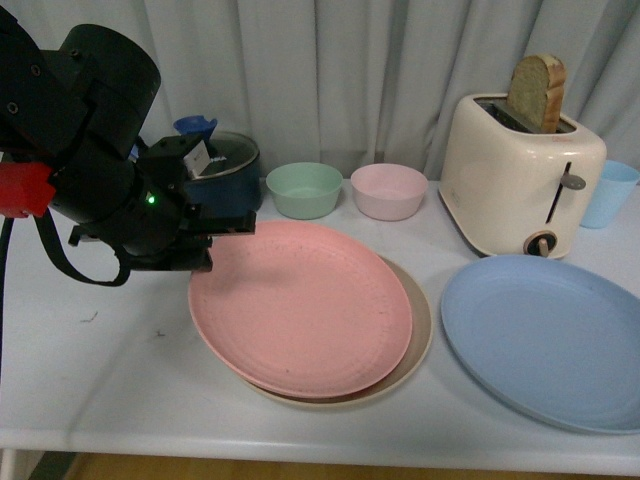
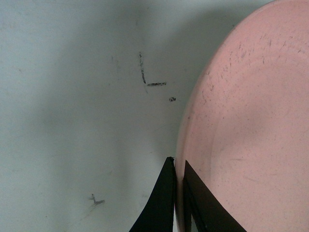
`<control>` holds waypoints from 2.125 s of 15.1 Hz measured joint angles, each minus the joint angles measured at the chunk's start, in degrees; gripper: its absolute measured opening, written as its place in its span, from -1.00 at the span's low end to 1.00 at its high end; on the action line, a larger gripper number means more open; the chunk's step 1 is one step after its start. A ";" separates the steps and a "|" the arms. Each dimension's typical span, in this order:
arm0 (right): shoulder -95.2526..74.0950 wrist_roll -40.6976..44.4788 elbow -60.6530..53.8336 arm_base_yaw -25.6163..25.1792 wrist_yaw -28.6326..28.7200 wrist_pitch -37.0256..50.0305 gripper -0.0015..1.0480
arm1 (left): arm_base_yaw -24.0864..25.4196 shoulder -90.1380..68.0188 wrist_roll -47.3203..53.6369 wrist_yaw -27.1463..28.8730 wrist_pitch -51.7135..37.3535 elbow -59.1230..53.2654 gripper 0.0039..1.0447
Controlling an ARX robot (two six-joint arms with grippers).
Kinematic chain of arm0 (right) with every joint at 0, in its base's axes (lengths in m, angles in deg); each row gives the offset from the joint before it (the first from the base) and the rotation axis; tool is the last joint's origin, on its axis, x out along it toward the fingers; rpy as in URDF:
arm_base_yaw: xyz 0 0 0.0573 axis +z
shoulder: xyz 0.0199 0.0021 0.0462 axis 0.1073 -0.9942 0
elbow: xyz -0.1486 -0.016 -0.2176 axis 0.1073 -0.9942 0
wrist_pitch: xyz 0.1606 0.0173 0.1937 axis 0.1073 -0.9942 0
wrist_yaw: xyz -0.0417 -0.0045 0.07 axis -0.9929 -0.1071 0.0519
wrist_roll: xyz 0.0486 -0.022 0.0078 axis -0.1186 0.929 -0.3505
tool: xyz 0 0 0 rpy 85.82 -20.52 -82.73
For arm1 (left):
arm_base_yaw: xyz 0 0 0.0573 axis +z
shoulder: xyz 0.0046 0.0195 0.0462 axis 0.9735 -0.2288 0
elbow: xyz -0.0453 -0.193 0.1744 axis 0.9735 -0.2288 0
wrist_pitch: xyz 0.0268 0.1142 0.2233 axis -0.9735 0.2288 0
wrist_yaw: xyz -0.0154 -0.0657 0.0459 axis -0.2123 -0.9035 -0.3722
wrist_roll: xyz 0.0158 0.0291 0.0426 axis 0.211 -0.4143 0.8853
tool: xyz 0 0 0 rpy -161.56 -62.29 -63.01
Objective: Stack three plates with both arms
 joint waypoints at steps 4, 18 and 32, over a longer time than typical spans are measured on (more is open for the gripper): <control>0.00 0.00 0.00 0.00 0.00 0.00 0.87 | -0.81 -0.61 -2.56 0.52 -0.02 0.61 -0.38; 0.00 0.00 0.00 0.04 -0.02 0.00 0.87 | 2.75 54.34 5.33 13.73 -51.67 -50.56 0.45; 0.00 0.02 0.00 0.02 0.00 0.00 0.87 | 11.02 85.31 5.55 5.49 -44.41 -73.00 -0.97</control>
